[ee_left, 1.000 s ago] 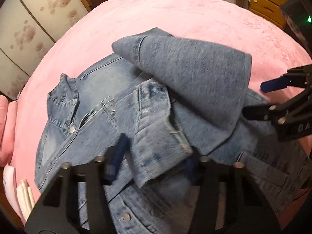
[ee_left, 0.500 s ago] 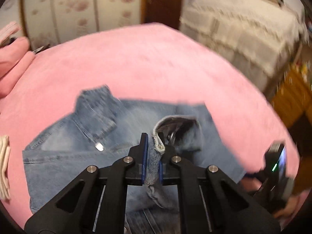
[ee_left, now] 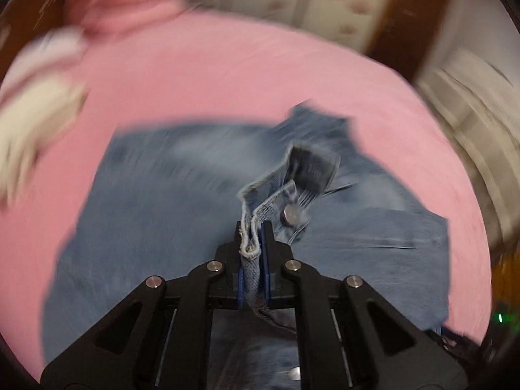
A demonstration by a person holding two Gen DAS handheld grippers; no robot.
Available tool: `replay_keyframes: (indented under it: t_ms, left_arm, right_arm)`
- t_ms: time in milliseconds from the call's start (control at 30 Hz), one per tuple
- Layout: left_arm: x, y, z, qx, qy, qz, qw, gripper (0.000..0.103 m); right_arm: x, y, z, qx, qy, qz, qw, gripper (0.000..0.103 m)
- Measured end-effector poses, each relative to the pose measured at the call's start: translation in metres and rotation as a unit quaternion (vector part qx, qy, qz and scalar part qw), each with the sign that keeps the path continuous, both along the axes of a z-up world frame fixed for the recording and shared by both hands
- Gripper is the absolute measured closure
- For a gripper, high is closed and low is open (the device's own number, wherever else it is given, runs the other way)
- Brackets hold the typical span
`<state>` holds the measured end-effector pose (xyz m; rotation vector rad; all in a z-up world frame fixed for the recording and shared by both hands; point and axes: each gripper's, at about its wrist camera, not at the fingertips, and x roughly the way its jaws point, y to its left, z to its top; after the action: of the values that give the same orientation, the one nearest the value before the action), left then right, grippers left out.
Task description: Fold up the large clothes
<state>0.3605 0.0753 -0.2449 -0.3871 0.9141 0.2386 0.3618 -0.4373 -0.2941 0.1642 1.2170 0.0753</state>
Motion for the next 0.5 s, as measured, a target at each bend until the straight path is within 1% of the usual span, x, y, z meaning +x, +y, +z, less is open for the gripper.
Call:
replay_keyframes:
  t_ms: [67,100,167,200,233,333,400,433,467,500]
  left_arm:
    - [-0.009,0.018,-0.024,-0.031,0.016,0.035,0.9988,0.097]
    - [-0.015,0.028,-0.039,-0.052,0.022,0.058,0.9967,0.097]
    - [-0.024,0.035,-0.057,-0.071,0.029,0.085,0.9934,0.097]
    - [-0.027,0.038,-0.064,-0.082,0.025,0.096,0.9916,0.097]
    - [-0.028,0.039,-0.068,-0.086,0.020,0.101,0.9910,0.097]
    - [-0.023,0.036,-0.067,-0.067,0.035,0.099,0.9923,0.096]
    - [-0.024,0.029,-0.057,-0.046,0.061,0.102,0.9918,0.090]
    - [-0.024,0.026,-0.049,-0.016,0.081,0.115,0.9900,0.089]
    - [-0.030,0.025,-0.038,0.008,0.093,0.127,0.9875,0.089]
    - [-0.032,0.022,-0.030,0.039,0.104,0.143,0.9833,0.089]
  right_arm:
    - [-0.003,-0.002,0.001,-0.012,-0.001,-0.001,1.000,0.023]
    - [-0.002,0.004,-0.001,-0.019,-0.001,-0.002,1.000,0.023]
    - [-0.001,0.009,-0.002,-0.036,-0.001,-0.004,0.999,0.023]
    - [0.005,0.016,-0.004,-0.039,-0.001,-0.004,0.999,0.023]
    - [0.004,0.015,-0.004,-0.043,-0.003,-0.007,0.999,0.023]
    - [0.001,0.012,-0.001,-0.051,-0.005,-0.022,0.998,0.025]
    - [0.001,0.010,0.002,-0.052,-0.004,-0.034,0.998,0.036]
    - [-0.002,0.006,0.006,-0.053,-0.007,-0.046,0.997,0.038]
    - [-0.007,0.001,0.011,-0.056,-0.009,-0.057,0.997,0.044]
    - [-0.008,-0.001,0.016,-0.062,-0.015,-0.070,0.996,0.058]
